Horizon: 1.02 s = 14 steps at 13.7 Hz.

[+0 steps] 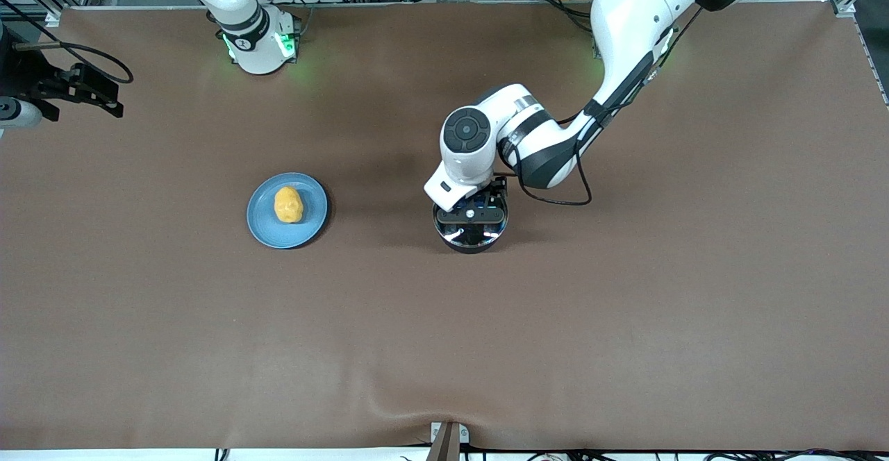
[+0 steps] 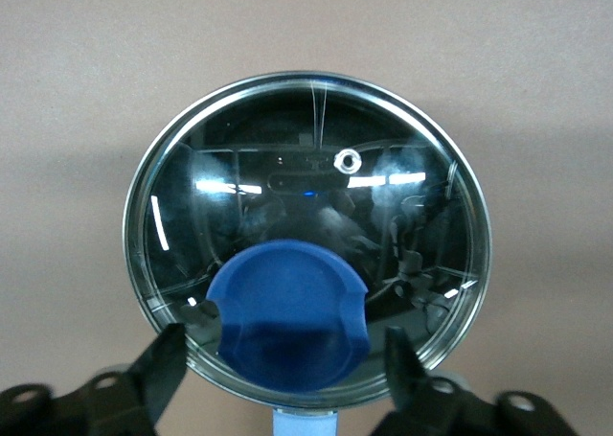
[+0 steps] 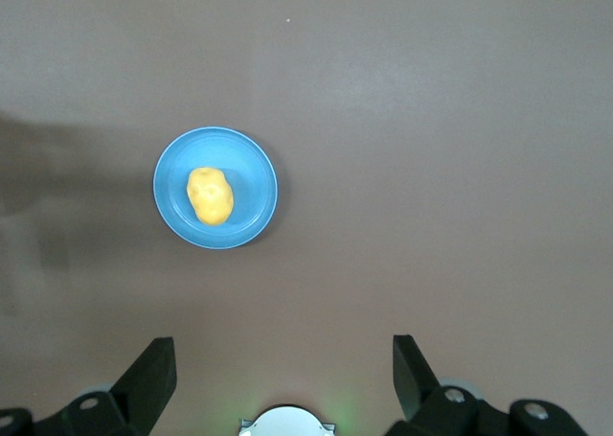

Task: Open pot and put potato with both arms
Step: 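Reach the left gripper down to the blue knob of the glass lid, then lift the lid with the left gripper while the right gripper reaches the potato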

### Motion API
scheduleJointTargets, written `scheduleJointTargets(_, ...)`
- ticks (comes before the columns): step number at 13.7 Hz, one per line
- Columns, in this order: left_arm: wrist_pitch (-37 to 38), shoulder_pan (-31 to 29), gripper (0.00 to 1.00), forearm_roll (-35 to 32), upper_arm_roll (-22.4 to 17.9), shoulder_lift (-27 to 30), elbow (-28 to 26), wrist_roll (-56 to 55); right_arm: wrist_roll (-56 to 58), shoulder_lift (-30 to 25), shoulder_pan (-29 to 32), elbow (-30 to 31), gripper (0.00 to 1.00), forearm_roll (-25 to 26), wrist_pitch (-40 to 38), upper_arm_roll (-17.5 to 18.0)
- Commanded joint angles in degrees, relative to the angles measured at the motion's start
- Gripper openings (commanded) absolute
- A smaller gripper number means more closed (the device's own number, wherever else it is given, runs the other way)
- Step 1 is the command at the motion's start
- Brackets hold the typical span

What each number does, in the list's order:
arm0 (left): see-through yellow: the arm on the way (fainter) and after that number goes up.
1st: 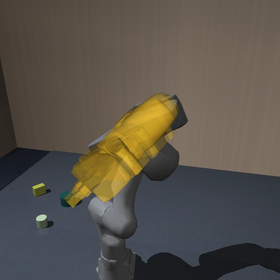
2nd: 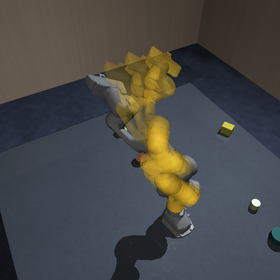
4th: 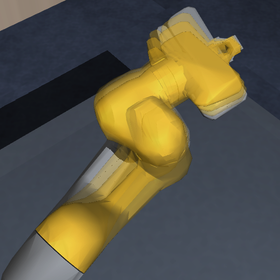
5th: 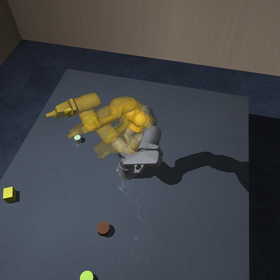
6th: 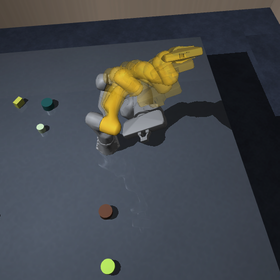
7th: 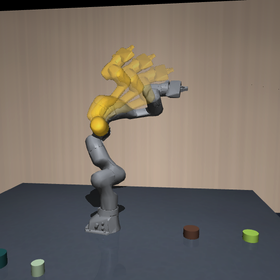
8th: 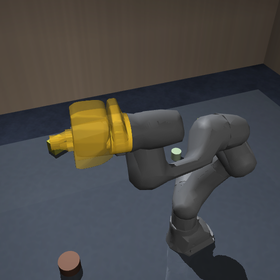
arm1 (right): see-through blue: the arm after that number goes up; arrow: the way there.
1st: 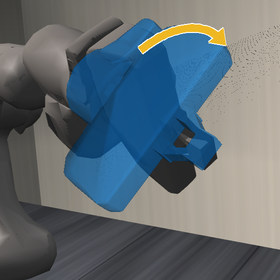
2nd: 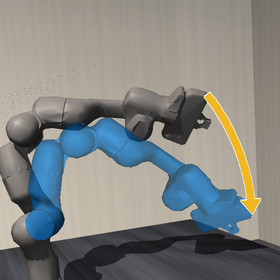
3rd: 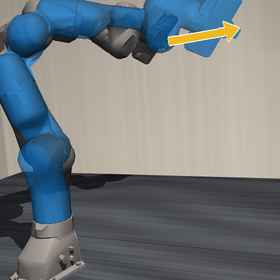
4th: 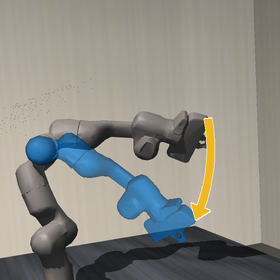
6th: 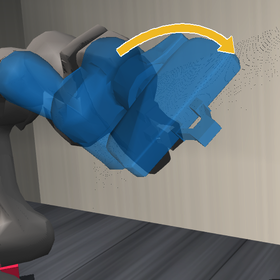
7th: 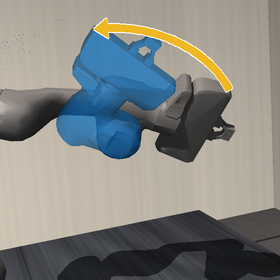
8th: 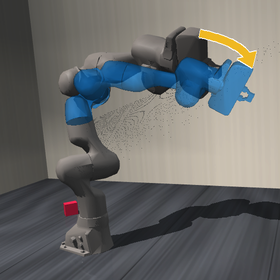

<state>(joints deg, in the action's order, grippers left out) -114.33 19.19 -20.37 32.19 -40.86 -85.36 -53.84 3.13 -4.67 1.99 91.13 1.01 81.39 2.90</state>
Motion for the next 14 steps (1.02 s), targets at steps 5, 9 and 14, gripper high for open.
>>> scheduleJointTargets(5,0.5,-0.4,0.01,-0.8,0.3,0.3,-0.2,-0.7,0.8,0.0,0.9,-0.5,1.0,-0.5,-0.7,0.4)
scheduleJointTargets(9,0.7,-0.6,0.0,-0.5,0.3,0.9,-0.1,-0.8,0.7,0.0,0.8,-0.6,1.0,-0.5,-0.7,0.4)
scheduleJointTargets(14,3.0,-1.2,0.0,-0.4,0.5,4.2,0.2,-3.4,0.7,0.0,0.8,-0.6,1.0,-0.5,-0.7,0.4)
